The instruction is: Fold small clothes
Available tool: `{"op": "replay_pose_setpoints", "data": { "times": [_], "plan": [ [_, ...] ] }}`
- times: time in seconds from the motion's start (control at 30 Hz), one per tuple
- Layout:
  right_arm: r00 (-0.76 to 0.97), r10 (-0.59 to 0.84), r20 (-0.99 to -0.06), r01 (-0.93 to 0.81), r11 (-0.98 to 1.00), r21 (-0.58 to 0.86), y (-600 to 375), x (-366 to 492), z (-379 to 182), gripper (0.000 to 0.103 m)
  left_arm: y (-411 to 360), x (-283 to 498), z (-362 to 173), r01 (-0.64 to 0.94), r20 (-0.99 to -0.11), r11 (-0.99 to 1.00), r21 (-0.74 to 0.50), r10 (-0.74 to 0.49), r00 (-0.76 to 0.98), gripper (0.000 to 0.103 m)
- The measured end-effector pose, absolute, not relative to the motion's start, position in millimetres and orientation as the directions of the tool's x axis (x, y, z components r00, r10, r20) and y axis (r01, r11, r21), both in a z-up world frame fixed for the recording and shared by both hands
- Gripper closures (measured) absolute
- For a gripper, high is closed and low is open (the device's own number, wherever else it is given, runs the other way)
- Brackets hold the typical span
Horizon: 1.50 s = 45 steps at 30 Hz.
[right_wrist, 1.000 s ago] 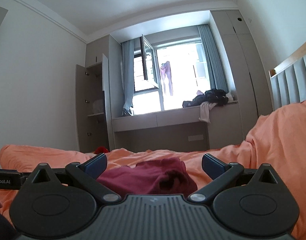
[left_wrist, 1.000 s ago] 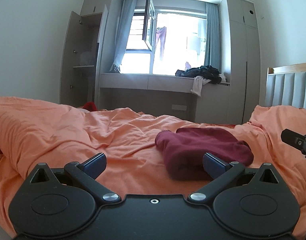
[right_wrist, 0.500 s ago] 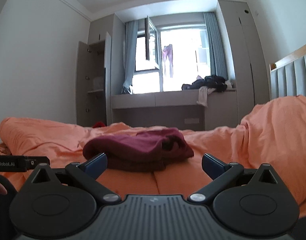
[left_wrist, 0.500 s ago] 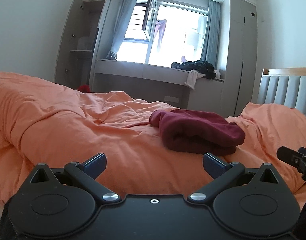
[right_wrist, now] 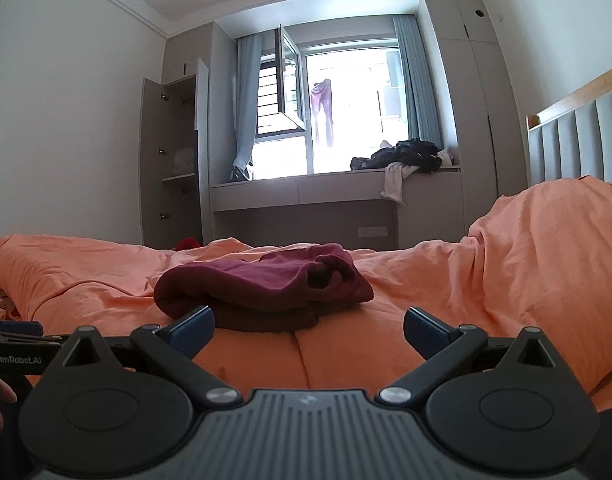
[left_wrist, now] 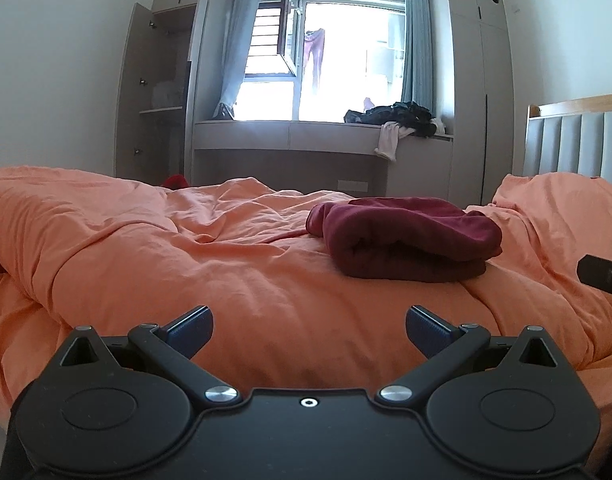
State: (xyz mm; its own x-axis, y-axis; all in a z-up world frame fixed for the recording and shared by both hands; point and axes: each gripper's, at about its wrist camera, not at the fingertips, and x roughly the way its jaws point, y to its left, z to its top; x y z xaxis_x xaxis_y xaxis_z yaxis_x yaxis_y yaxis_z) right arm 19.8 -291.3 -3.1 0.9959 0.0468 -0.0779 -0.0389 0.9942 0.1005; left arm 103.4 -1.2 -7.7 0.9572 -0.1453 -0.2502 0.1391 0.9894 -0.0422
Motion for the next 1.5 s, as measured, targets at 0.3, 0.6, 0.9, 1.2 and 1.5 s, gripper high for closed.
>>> {"op": "replay_pose_setpoints", "data": {
  "times": [0.3, 0.6, 0.9, 1.2, 1.5],
  "plan": [
    [0.996, 0.039, -0.085, -0.031, 0.995, 0.096, -290.4, 22.2, -3.5, 0.0, 0.6, 103.7, -7.9, 0.132, -0.251, 0.99, -0.056, -0.142, 0.957, 0.001],
    [0.996, 0.038, -0.084, -0.03, 0.995, 0.096, -290.5, 22.0, -3.3, 0.0, 0.9, 102.4, -8.9, 0.134, -0.245, 0.989, -0.054, -0.143, 0.959, 0.001],
    [0.996, 0.035, -0.084, -0.027, 0.995, 0.099, -290.5, 22.5, -5.5, 0.0, 0.9, 102.2, -9.0, 0.134, -0.245, 0.99, -0.052, -0.143, 0.959, 0.001],
    [0.996, 0.031, -0.084, -0.022, 0.994, 0.104, -291.5, 22.1, -6.3, 0.0, 0.9, 101.4, -8.8, 0.135, -0.244, 0.989, -0.053, -0.144, 0.959, 0.0],
    [0.996, 0.032, -0.084, -0.023, 0.994, 0.104, -291.9, 22.1, -6.2, 0.0, 1.0, 101.4, -8.9, 0.135, -0.243, 0.989, -0.053, -0.144, 0.959, 0.001]
  ]
}}
